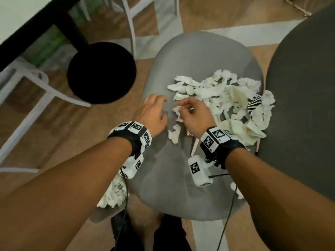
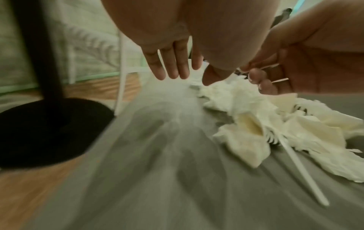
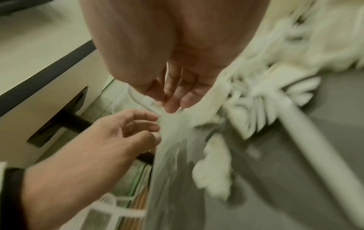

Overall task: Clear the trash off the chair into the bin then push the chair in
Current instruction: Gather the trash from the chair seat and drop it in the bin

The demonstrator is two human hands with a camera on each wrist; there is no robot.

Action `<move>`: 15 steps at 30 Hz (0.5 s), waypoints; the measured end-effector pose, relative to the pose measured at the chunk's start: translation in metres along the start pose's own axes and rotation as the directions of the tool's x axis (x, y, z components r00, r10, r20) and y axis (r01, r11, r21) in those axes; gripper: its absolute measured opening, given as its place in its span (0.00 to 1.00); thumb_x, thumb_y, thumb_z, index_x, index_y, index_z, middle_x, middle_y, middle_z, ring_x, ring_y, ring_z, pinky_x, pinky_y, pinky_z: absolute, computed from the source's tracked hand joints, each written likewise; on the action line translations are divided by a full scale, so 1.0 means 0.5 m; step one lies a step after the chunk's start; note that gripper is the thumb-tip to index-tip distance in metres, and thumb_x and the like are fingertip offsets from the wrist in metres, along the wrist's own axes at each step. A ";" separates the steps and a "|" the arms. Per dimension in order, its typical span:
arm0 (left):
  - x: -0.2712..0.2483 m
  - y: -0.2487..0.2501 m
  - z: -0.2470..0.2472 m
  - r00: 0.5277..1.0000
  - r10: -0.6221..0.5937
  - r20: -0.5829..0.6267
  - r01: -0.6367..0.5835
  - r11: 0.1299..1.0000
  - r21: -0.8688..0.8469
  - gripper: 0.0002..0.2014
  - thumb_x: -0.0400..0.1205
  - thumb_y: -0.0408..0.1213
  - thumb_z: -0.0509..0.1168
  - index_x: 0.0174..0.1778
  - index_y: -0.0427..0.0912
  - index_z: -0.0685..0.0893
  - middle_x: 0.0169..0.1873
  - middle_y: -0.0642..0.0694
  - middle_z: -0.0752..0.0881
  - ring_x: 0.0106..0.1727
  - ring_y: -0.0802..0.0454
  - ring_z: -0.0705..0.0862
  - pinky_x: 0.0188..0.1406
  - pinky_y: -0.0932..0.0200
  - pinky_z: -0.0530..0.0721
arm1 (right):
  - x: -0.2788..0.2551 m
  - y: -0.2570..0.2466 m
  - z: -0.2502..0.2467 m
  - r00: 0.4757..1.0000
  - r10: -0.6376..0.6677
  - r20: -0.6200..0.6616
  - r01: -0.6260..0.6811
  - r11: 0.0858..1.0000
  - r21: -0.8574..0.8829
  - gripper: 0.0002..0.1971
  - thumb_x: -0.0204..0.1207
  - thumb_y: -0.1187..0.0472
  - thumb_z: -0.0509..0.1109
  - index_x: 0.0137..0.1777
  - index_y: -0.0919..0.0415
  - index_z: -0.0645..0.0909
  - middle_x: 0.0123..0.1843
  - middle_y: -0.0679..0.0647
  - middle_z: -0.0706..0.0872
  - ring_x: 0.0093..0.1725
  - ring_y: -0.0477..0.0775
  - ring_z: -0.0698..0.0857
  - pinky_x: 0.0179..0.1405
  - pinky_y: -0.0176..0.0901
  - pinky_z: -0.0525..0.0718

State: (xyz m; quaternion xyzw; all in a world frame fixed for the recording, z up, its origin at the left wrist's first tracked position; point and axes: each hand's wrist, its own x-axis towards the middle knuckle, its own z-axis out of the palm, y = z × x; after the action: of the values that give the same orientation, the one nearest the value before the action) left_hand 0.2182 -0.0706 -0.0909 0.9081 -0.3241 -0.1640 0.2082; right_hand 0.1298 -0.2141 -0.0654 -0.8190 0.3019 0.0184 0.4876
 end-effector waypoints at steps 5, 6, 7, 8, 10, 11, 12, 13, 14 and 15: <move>0.137 0.122 0.038 0.982 0.132 0.138 -0.171 0.926 0.336 0.49 0.67 0.53 0.75 0.82 0.51 0.57 0.81 0.44 0.60 0.82 0.38 0.59 0.74 0.37 0.64 | 0.059 0.097 -0.173 0.992 -0.055 -0.113 0.016 0.947 -0.322 0.16 0.74 0.58 0.70 0.63 0.52 0.80 0.65 0.52 0.79 0.61 0.52 0.82 0.67 0.49 0.81; 0.160 0.129 0.042 0.977 0.121 0.174 -0.183 0.898 0.401 0.53 0.67 0.55 0.76 0.84 0.52 0.53 0.84 0.44 0.56 0.84 0.37 0.55 0.75 0.33 0.62 | 0.069 0.112 -0.196 0.995 -0.058 -0.076 0.023 0.916 -0.401 0.20 0.73 0.58 0.71 0.66 0.52 0.78 0.69 0.53 0.75 0.68 0.54 0.78 0.72 0.48 0.77; 0.182 0.130 0.047 0.972 0.091 0.219 -0.181 0.879 0.440 0.55 0.68 0.55 0.77 0.85 0.54 0.49 0.85 0.44 0.51 0.85 0.36 0.52 0.75 0.30 0.62 | 0.081 0.124 -0.213 0.997 -0.064 -0.041 0.038 0.888 -0.458 0.24 0.72 0.58 0.73 0.69 0.52 0.76 0.73 0.53 0.72 0.73 0.54 0.74 0.76 0.48 0.73; 0.198 0.129 0.048 0.961 0.048 0.271 -0.172 0.873 0.456 0.55 0.70 0.54 0.77 0.86 0.56 0.47 0.86 0.46 0.48 0.86 0.35 0.51 0.75 0.28 0.62 | 0.090 0.130 -0.227 0.997 -0.080 -0.008 0.065 0.865 -0.497 0.28 0.71 0.58 0.74 0.72 0.53 0.74 0.76 0.53 0.69 0.77 0.55 0.70 0.78 0.48 0.71; 0.217 0.129 0.047 0.924 -0.021 0.382 -0.163 0.882 0.443 0.50 0.74 0.44 0.76 0.86 0.55 0.50 0.86 0.46 0.49 0.85 0.35 0.54 0.74 0.28 0.67 | 0.108 0.134 -0.236 0.991 -0.110 0.081 0.136 0.827 -0.545 0.37 0.70 0.56 0.77 0.79 0.54 0.67 0.82 0.53 0.62 0.81 0.58 0.64 0.81 0.52 0.68; 0.218 0.127 0.049 0.914 -0.013 0.405 -0.176 0.888 0.425 0.45 0.75 0.37 0.74 0.85 0.52 0.56 0.85 0.45 0.53 0.83 0.34 0.58 0.73 0.29 0.71 | 0.117 0.132 -0.233 0.984 -0.119 0.135 0.175 0.801 -0.572 0.42 0.70 0.55 0.78 0.82 0.54 0.62 0.85 0.52 0.58 0.83 0.59 0.61 0.82 0.54 0.66; 0.216 0.125 0.051 0.920 0.030 0.391 -0.196 0.899 0.392 0.39 0.76 0.30 0.71 0.82 0.48 0.63 0.83 0.43 0.60 0.79 0.34 0.63 0.70 0.32 0.74 | 0.127 0.129 -0.228 0.976 -0.114 0.185 0.203 0.777 -0.596 0.47 0.69 0.53 0.79 0.85 0.53 0.57 0.87 0.52 0.54 0.85 0.59 0.58 0.84 0.54 0.63; 0.213 0.121 0.055 0.932 0.088 0.351 -0.215 0.915 0.342 0.34 0.76 0.26 0.68 0.78 0.46 0.69 0.78 0.41 0.67 0.74 0.36 0.68 0.68 0.37 0.77 | 0.135 0.125 -0.221 0.969 -0.104 0.223 0.223 0.757 -0.615 0.51 0.69 0.52 0.80 0.87 0.52 0.52 0.89 0.52 0.51 0.86 0.59 0.55 0.84 0.54 0.61; 0.209 0.116 0.058 0.944 0.129 0.304 -0.222 0.929 0.294 0.29 0.76 0.23 0.65 0.74 0.45 0.74 0.72 0.40 0.72 0.69 0.38 0.71 0.65 0.41 0.78 | 0.143 0.122 -0.213 0.963 -0.095 0.251 0.236 0.748 -0.621 0.54 0.68 0.51 0.80 0.87 0.51 0.48 0.89 0.52 0.49 0.87 0.59 0.55 0.84 0.55 0.61; 0.204 0.110 0.062 0.954 0.149 0.262 -0.217 0.943 0.253 0.27 0.76 0.22 0.63 0.70 0.45 0.76 0.67 0.41 0.75 0.65 0.39 0.72 0.62 0.44 0.79 | 0.152 0.120 -0.203 0.957 -0.087 0.275 0.245 0.749 -0.615 0.55 0.68 0.52 0.81 0.87 0.50 0.47 0.89 0.54 0.51 0.86 0.60 0.58 0.83 0.56 0.65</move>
State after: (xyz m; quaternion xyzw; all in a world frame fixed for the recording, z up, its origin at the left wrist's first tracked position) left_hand 0.2514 -0.1848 -0.1074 0.8676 -0.4503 -0.2044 0.0521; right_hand 0.1345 -0.3530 -0.0842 -0.9521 0.1443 0.1711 0.2083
